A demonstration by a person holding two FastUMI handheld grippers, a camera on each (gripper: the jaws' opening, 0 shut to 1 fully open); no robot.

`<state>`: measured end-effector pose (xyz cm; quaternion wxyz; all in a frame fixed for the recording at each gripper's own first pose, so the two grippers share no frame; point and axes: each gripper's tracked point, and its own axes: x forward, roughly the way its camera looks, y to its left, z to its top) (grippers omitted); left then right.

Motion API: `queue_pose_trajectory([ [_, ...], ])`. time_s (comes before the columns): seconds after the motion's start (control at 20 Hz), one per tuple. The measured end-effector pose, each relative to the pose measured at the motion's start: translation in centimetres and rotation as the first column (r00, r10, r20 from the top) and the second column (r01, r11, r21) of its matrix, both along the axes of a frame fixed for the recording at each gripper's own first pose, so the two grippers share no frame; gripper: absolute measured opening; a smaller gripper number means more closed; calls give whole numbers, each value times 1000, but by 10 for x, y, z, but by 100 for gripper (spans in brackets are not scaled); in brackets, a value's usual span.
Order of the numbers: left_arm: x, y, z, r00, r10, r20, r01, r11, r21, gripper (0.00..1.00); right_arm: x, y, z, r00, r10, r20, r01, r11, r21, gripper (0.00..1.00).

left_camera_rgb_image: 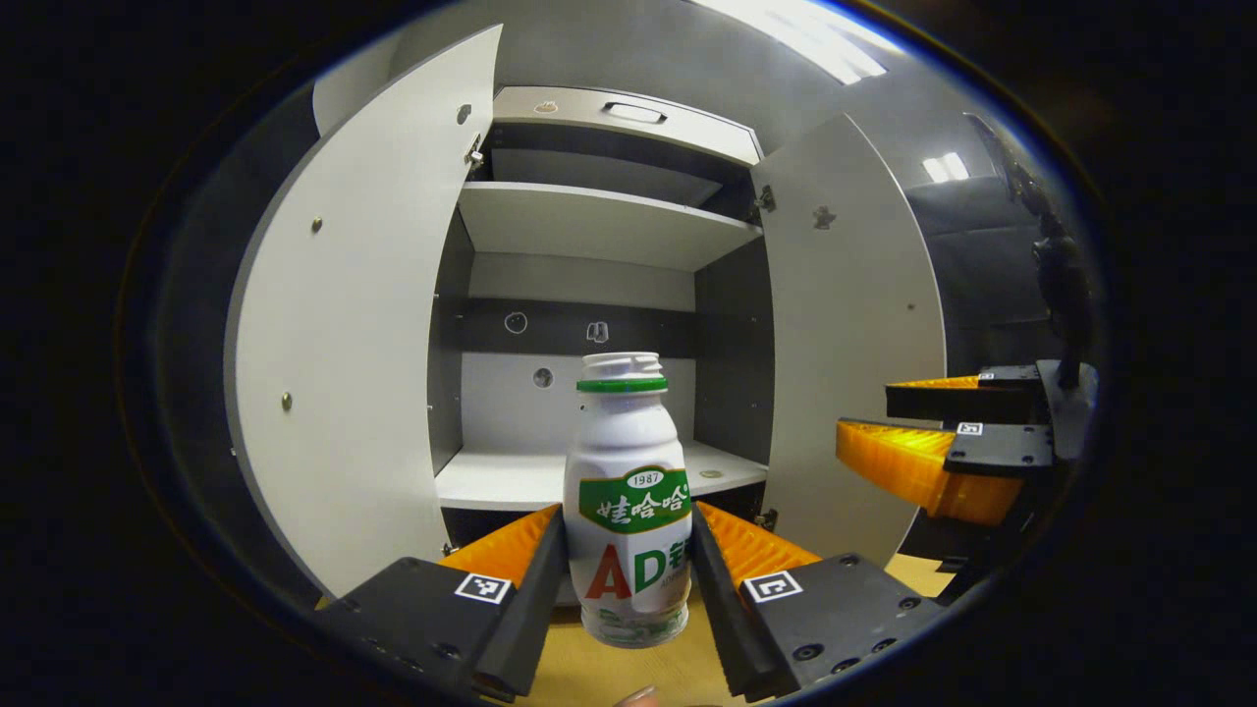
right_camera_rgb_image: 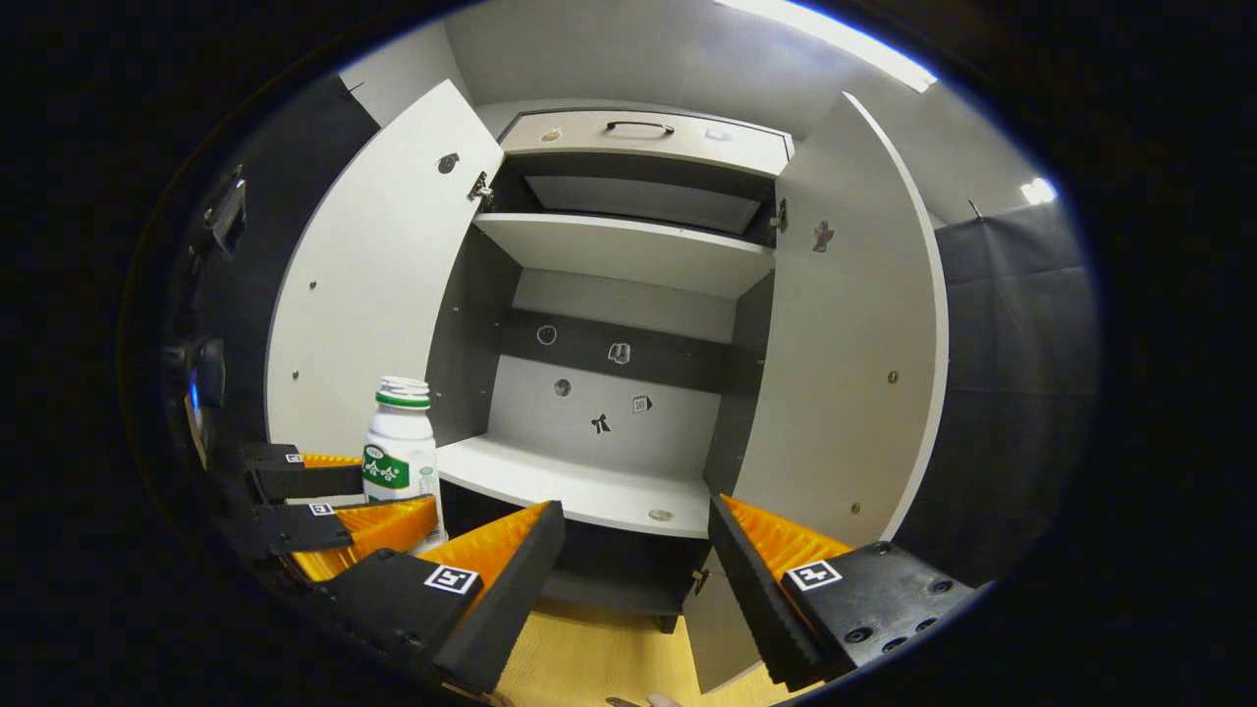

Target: Grasp the bottle in the cabinet with the left hand and place it on the coaster, then close the right door with the right hand and the left door with the left hand.

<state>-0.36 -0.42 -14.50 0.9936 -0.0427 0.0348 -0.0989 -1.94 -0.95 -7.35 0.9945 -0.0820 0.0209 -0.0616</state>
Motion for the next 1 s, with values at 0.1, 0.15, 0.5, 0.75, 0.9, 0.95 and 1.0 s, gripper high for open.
queue_pose_trajectory([
  [0.1,-18,-9,-19,1000,22,-10,-22,1000,4,71,2,-7,-12,1000,19,-21,-19,1000,5,98],
  [0.15,-27,-13,-29,999,39,-21,-39,999,5,71,4,-10,-18,999,34,-28,-34,999,7,98],
  [0.5,-88,-57,-109,991,133,-23,-132,989,67,71,0,-15,-72,988,149,-38,-147,988,40,98],
  [0.75,-113,-86,-170,990,138,-19,-134,984,121,71,-19,-11,-115,978,190,-80,-185,980,67,98],
  [0.9,-118,-92,-193,991,137,-11,-134,983,125,71,-28,-5,-143,971,207,-121,-198,977,77,98],
  [0.95,-117,-88,-197,988,153,-9,-151,980,133,71,-32,2,-151,964,227,-135,-216,972,91,98],
  [1.0,-117,-84,-205,986,165,-7,-163,978,131,71,-36,6,-157,960,241,-143,-229,969,97,98],
])
